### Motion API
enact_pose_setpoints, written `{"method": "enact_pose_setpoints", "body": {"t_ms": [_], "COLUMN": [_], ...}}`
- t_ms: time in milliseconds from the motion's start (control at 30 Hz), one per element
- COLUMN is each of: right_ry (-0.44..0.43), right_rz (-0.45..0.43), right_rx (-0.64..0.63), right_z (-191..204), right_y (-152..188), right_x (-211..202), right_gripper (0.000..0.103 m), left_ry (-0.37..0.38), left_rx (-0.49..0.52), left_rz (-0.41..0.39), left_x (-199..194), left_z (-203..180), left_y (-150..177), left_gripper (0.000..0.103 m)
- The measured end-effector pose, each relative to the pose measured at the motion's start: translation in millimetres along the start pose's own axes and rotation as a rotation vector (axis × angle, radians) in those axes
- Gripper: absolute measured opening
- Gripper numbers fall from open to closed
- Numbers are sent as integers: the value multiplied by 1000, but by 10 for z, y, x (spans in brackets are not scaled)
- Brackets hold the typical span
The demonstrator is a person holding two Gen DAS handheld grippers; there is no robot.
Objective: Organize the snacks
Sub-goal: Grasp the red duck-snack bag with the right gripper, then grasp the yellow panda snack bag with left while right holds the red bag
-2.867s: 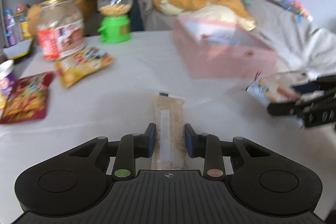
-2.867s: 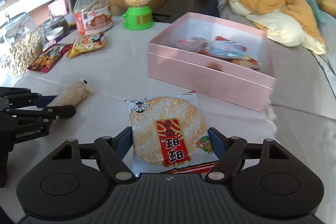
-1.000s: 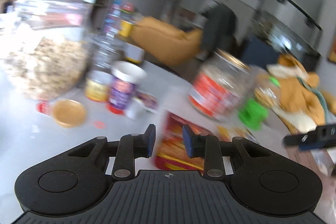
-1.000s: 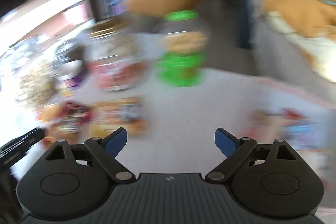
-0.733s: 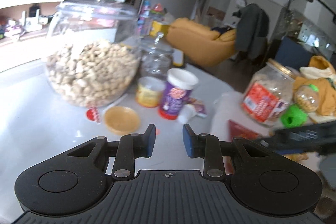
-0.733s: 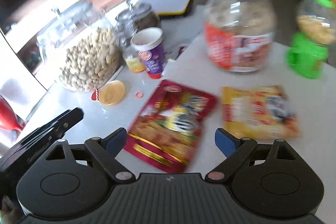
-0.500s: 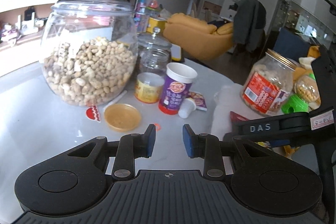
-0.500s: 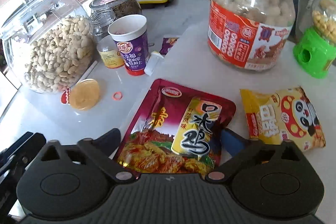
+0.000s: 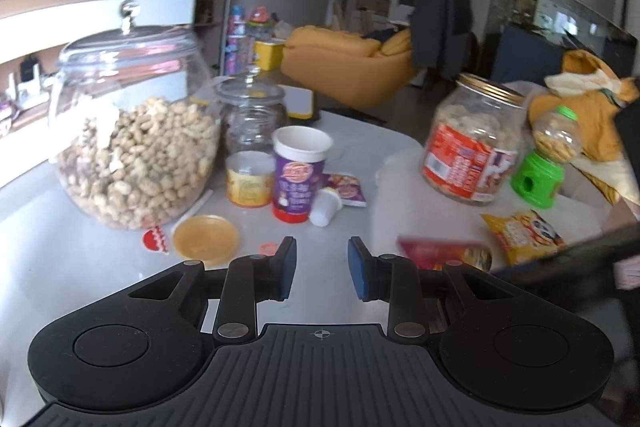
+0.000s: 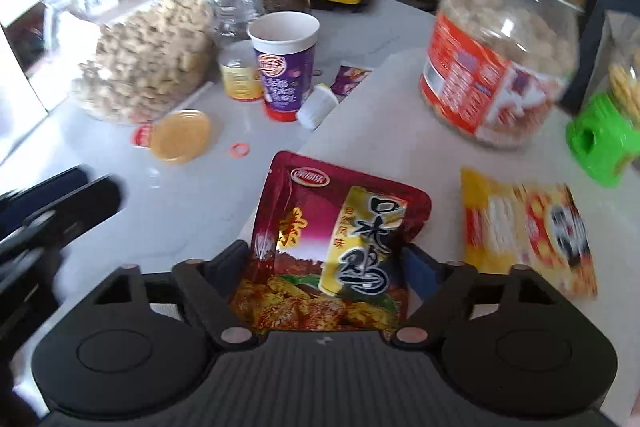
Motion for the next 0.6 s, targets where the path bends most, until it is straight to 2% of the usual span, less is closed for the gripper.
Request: {"method": "enact_pose_setpoints", "body": {"t_ms": [33,133,300,400,500,600], "right_ry": [-38,-89,-41,16,73,174], "right_rz": [-2,25,11,2,-12,-37], "right_rx": [28,68,46,58,96,120], "right_z": [-69,-219,-473,-709,-991,-1260], "right_y": [72,280,719,990,1263,1521], "right_x": [-90,-248,-521,-698,-872,-1016], "right_gripper": [73,70,70,70,70,74], "left_ry": [9,33,51,74,176,294], "left_rx": [5,23,73,91,119,167], "left_rz": [3,8,17,32,43,60], "left_x": [6,-10,-50,-29,50,260], "left_z": [-35,-154,-341,-458,-646,-945], "left_y": [0,9,21,25,13,-72], "left_gripper": [33,33,32,32,32,32]}}
Point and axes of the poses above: each gripper's, at about its wrist camera, not at the fingertips, and x roughly the way its jaws point, z to its left, y to its underside, the point moved 1 cm from there along x, roughly the way its jaws point, and after that the axes turned 5 degrees about -x, right-handed, at the moved point
